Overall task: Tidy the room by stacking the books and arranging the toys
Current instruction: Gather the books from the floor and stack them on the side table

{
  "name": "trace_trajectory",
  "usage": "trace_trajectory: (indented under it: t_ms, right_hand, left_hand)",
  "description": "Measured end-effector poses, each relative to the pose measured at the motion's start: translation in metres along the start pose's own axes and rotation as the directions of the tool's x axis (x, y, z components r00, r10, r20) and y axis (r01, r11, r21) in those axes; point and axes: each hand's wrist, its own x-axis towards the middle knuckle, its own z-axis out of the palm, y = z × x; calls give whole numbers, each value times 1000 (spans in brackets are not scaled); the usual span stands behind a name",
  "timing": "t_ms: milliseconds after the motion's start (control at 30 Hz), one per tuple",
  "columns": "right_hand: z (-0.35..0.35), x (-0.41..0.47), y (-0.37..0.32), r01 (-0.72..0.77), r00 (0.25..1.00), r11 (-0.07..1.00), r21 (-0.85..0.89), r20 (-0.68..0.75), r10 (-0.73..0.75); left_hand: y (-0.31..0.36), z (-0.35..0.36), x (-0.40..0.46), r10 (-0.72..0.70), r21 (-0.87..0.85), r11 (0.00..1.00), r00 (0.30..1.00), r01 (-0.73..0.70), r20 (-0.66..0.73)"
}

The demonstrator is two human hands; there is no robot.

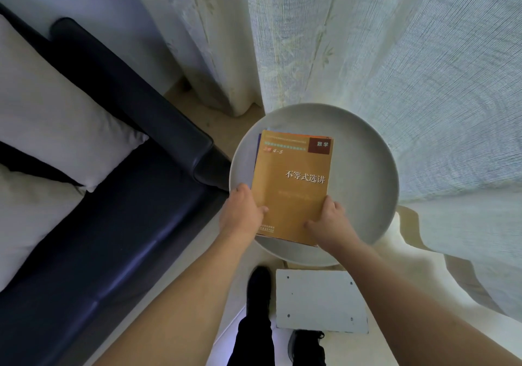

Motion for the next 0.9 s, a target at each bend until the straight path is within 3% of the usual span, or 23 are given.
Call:
trace_trajectory:
  t_ms: [133, 233, 400, 533, 667, 900]
  right_hand:
    - [5, -6, -4, -13, 999, 999, 35, -35, 14]
    - [0, -14, -5, -33, 994, 998, -59, -107, 27]
    - [-30, -53, -21, -62, 986, 993, -102, -158, 46]
    - [-57, -94, -44, -73, 985, 989, 127, -147, 91]
    - [-92, -154, -63, -67, 981, 881, 469, -130, 144]
    - [-138, -243, -75, 125, 975, 765, 632, -219, 22]
  left_hand:
    - [7, 4, -9, 79, 29, 997, 995, -77, -58]
    - [4, 2, -13, -17, -231, 973, 1000, 21, 20]
    - [12, -33, -37, -78, -563, 817, 991, 127, 110]
    - [24, -67, -75, -86, -710, 678, 980, 190, 180]
    - [40, -112, -130, -21, -806, 555, 973, 203, 231]
    - [64, -176, -207, 90, -869, 491, 988, 66, 126]
